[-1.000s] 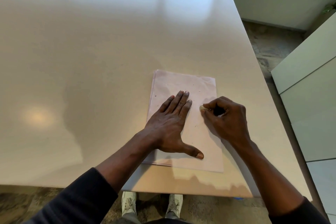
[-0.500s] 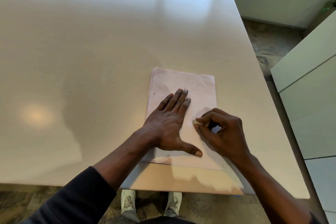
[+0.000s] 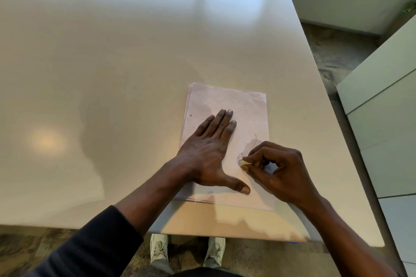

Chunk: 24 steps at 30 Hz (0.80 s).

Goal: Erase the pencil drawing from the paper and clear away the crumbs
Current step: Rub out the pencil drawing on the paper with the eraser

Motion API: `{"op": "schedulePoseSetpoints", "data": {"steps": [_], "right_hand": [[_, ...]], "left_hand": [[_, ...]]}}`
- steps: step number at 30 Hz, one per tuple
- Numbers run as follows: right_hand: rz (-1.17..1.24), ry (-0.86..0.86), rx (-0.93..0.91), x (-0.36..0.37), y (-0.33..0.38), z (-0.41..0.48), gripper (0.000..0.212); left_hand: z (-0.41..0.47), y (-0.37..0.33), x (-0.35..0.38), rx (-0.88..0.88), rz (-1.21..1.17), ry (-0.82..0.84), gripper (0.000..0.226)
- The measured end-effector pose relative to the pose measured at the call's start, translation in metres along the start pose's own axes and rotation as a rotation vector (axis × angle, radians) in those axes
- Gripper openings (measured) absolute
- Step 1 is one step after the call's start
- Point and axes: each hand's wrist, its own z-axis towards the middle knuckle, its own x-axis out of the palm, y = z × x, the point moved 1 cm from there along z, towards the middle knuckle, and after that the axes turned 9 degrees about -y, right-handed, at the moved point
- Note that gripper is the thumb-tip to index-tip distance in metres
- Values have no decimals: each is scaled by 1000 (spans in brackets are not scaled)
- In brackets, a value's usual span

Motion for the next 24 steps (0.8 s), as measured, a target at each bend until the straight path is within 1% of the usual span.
{"op": "schedulePoseSetpoints", "data": {"steps": [4,6,11,13,15,17,18,22,24], "right_hand": [[-76,-114,66,-10,-10,9,16],[-63,-116,51,-10,-9,7,16],[16,89,-51,1,3,-6,14],[-5,45,1,-5,-1,-1,15],[-49,-57,61,-13,-7,4,17],[-64,-106,60,-14,-6,3,18],[-41,-94,47,-11,-3,0,16],[16,57,-26,3,8,-14,12],[6,48,3,-3,4,-10,12]], "left_hand": [[-1,-2,-2,2,8,-16,159],[-1,-2,-2,2,8,-17,159],[0,-1,-1,2,2,5,159],[-1,-1,-2,2,5,1,159],[-1,-2,-3,-1,6,-7,159],[-1,-3,-3,-1,4,-9,159],[-1,-3,-3,-1,6,-9,159],[-1,-2,-2,7,15,-3,159],[-1,-2,-3,8,8,-3,159]]}}
